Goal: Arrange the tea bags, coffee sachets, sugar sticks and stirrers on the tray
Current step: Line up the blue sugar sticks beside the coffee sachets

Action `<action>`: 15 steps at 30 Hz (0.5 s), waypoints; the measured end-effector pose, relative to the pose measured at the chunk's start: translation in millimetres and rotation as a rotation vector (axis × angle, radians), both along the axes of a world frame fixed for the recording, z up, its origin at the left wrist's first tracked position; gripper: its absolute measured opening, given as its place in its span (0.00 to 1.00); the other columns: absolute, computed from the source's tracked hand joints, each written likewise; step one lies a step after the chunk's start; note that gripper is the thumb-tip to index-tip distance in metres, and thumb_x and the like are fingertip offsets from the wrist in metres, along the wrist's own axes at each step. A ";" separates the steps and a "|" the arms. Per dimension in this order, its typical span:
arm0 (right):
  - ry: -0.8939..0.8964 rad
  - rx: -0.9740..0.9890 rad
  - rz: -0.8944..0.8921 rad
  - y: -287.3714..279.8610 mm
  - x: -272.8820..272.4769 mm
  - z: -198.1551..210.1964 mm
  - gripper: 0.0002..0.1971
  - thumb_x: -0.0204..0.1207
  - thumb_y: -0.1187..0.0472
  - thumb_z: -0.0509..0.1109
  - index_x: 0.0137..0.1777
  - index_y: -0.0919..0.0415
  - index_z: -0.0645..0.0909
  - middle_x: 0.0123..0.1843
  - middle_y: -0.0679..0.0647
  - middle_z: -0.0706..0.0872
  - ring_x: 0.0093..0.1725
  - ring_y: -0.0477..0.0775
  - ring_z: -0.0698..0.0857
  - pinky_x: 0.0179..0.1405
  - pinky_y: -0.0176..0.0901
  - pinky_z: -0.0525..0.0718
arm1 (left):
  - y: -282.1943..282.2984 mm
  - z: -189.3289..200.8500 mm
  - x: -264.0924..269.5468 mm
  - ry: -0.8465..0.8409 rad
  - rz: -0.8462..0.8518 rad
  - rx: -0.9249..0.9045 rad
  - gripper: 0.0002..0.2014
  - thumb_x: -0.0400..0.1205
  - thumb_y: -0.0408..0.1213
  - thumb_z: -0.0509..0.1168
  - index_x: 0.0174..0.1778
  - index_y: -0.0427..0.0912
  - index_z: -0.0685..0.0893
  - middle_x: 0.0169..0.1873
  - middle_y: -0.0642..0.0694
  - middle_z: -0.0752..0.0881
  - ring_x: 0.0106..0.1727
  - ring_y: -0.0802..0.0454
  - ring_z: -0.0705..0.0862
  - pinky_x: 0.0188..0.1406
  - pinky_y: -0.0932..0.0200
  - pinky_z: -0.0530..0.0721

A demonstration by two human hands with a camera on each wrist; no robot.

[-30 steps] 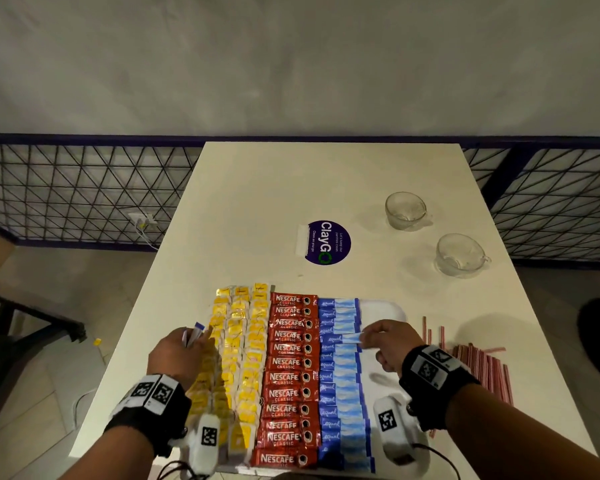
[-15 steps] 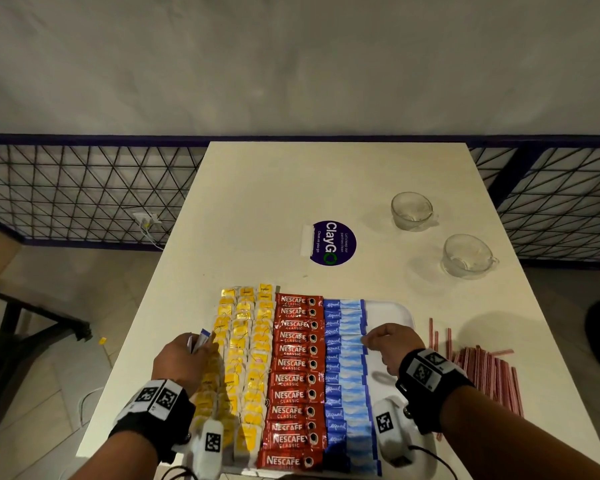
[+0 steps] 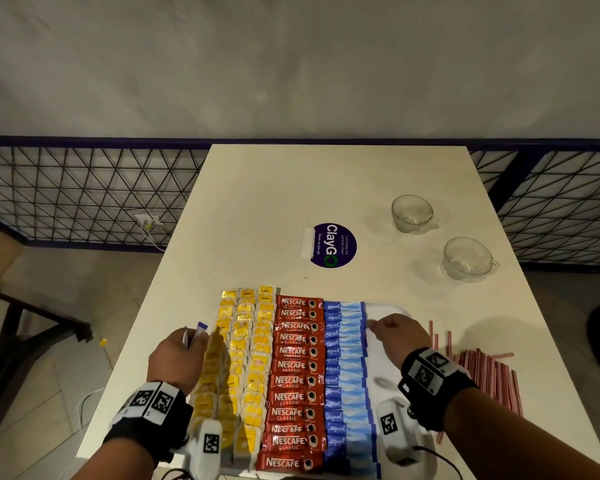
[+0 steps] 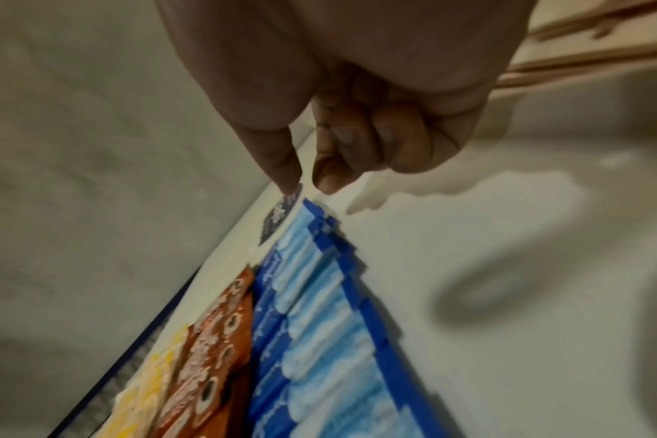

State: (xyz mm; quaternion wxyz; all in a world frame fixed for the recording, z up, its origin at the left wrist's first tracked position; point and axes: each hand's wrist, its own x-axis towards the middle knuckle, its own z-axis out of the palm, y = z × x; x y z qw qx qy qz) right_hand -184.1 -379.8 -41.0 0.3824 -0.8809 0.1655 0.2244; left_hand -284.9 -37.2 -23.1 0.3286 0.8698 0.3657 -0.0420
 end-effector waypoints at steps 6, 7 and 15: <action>-0.126 0.398 0.318 51.0 -7.7 65.9 0.05 0.78 0.49 0.70 0.41 0.45 0.84 0.39 0.41 0.88 0.37 0.36 0.84 0.36 0.27 0.77 | -67.8 55.4 12.8 -0.174 -0.239 -0.643 0.06 0.84 0.34 0.66 0.42 0.38 0.83 0.27 0.47 0.85 0.20 0.50 0.74 0.22 0.62 0.68; -0.120 0.438 0.394 59.3 -9.4 70.6 0.04 0.77 0.48 0.72 0.42 0.44 0.85 0.40 0.41 0.89 0.39 0.34 0.84 0.40 0.29 0.79 | -79.8 60.0 16.5 -0.154 -0.320 -0.699 0.05 0.84 0.34 0.65 0.43 0.39 0.83 0.30 0.46 0.87 0.21 0.50 0.75 0.21 0.63 0.69; -0.177 0.594 0.231 70.9 -15.1 78.6 0.06 0.76 0.60 0.75 0.37 0.55 0.85 0.32 0.52 0.84 0.23 0.39 0.75 0.29 0.40 0.73 | -87.0 68.6 22.3 -0.140 -0.438 -0.788 0.04 0.83 0.34 0.66 0.44 0.39 0.81 0.33 0.43 0.89 0.18 0.50 0.75 0.18 0.65 0.65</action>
